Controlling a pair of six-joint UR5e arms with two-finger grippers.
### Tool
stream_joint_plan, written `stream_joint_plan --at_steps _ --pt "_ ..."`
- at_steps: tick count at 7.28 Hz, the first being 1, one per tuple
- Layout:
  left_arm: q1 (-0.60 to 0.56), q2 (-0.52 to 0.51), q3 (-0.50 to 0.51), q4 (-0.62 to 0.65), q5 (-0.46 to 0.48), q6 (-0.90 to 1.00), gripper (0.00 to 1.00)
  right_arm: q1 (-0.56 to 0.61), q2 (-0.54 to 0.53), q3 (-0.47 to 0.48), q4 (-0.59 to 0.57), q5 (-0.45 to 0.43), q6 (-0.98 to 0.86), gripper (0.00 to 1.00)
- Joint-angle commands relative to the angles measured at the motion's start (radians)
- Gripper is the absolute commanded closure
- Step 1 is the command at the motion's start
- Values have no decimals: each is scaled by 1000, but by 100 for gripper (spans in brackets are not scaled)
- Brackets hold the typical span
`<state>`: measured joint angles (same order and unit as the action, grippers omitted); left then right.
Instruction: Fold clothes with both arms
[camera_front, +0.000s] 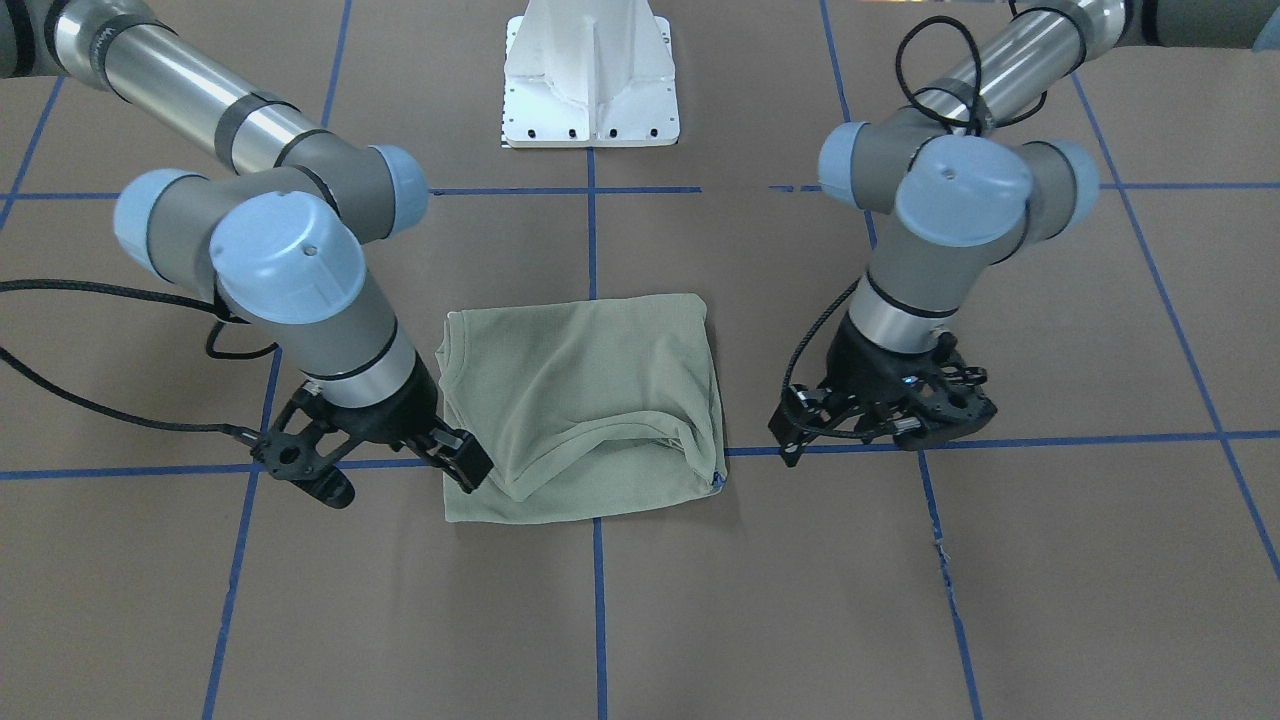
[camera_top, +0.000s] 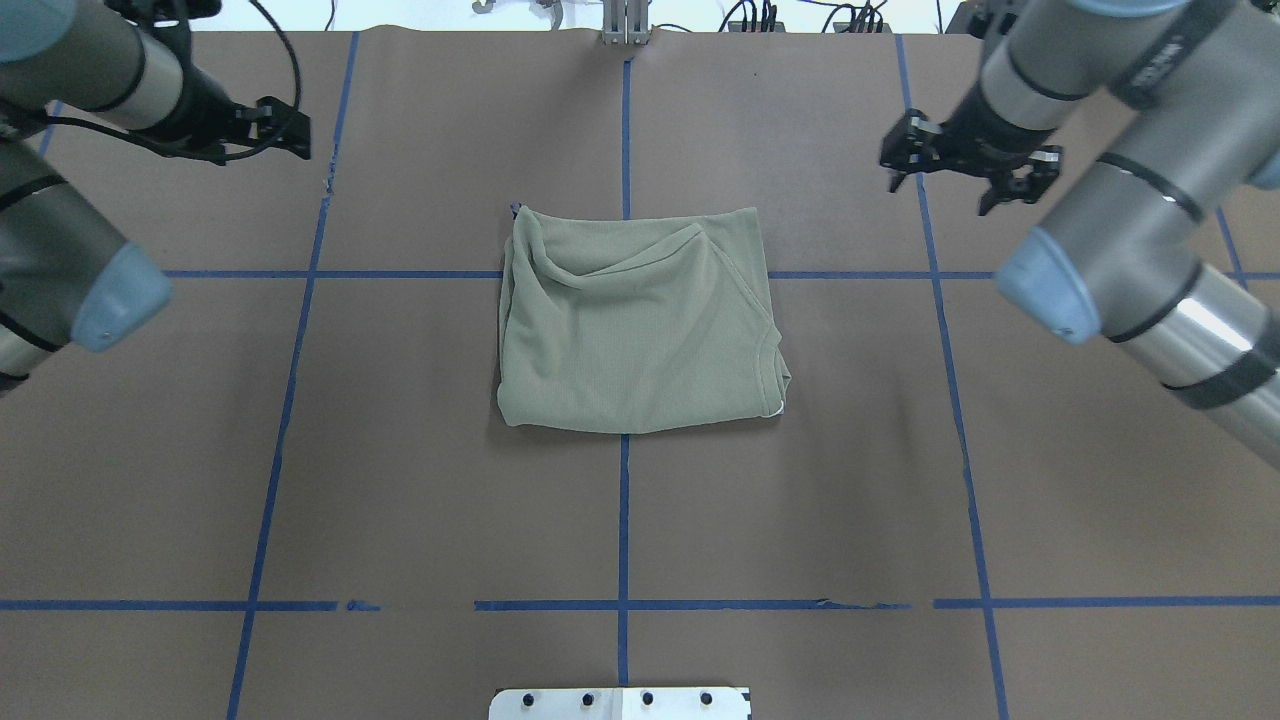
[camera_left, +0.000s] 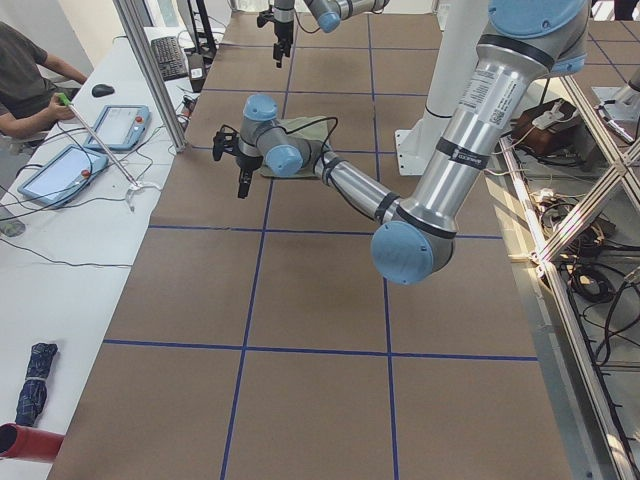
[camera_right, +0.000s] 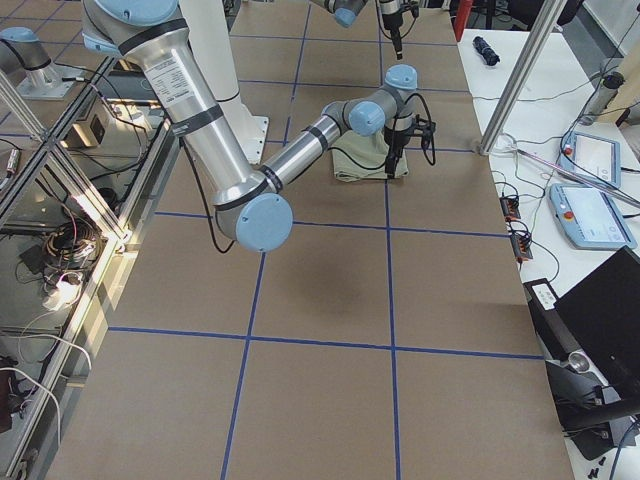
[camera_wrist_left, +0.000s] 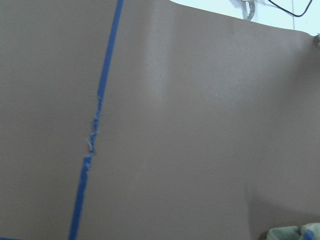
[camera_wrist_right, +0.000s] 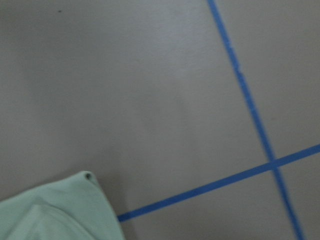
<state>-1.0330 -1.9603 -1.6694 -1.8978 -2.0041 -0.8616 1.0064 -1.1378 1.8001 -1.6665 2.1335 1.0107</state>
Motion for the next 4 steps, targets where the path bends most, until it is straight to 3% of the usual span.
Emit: stream_joint_plan --at_steps 1,3,4 --pt "-152 156 -15 0 -4 424 0 186 -245 111 -36 103 -412 0" --pt "-296 252 -4 23 -74 762 0 388 -418 98 -47 144 -879 0" --pt "-399 317 6 31 -129 953 0 488 -463 75 -105 146 -1143 0"
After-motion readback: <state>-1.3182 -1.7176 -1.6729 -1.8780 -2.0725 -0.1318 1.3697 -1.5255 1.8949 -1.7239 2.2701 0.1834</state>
